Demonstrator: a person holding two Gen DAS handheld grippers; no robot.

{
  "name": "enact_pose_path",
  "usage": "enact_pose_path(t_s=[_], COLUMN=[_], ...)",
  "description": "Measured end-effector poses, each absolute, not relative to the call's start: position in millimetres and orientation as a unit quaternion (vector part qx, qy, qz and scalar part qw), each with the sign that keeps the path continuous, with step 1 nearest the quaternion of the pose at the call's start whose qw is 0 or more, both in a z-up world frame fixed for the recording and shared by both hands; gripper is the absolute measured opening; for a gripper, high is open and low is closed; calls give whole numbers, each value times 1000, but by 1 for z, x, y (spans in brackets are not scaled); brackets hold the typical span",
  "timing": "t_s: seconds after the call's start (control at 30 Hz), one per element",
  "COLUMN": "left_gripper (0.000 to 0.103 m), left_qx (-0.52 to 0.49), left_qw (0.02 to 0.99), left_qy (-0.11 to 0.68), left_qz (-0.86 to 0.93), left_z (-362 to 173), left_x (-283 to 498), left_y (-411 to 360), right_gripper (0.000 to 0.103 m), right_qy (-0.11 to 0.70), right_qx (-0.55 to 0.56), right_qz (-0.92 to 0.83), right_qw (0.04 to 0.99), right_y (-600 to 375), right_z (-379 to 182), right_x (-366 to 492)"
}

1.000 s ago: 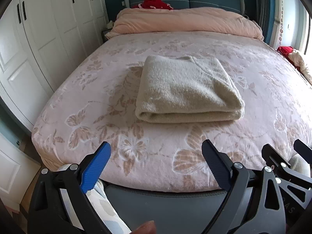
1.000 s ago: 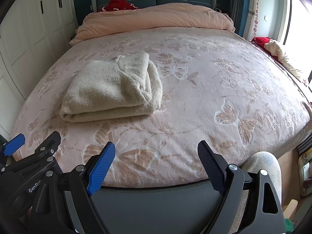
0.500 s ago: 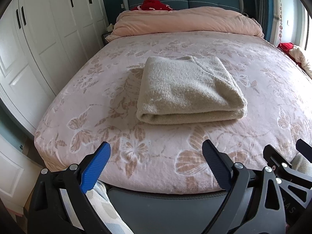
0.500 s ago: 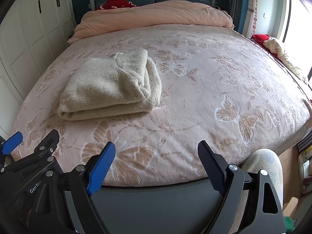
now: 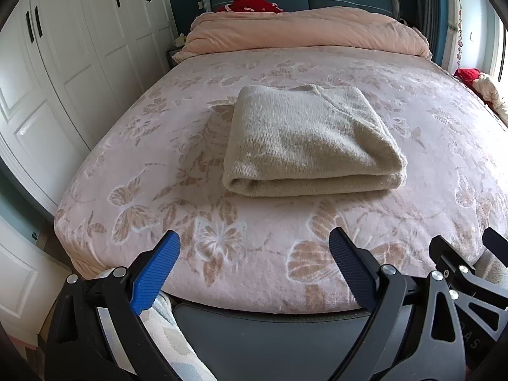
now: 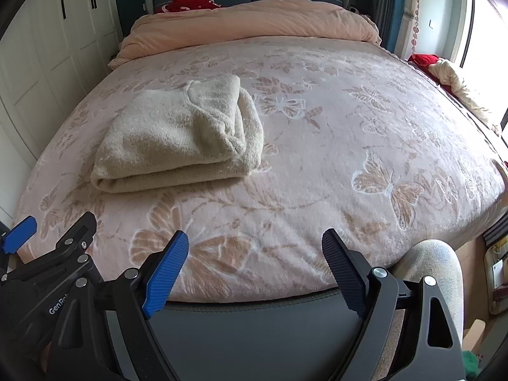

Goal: Fold small clothes

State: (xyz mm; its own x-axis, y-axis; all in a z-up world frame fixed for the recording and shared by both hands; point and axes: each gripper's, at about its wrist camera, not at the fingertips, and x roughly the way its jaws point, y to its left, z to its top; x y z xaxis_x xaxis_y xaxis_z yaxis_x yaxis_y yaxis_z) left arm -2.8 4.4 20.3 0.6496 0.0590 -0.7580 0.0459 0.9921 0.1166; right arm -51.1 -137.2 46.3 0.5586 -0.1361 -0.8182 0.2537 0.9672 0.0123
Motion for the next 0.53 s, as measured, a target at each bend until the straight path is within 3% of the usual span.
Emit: enact_pose_path(t_s=[0.53], left_gripper=[92], left_qx=[40], left_qw=[897], left_qy=[439], left_qz=[7], left_z=[11], left_x=[1], left_y=[8], right_gripper=[85], right_qy=[457], right_qx=[60], right_qz=[-114], right_qw=[880], right_y=[-132], right_z=[42], right_x=[-50])
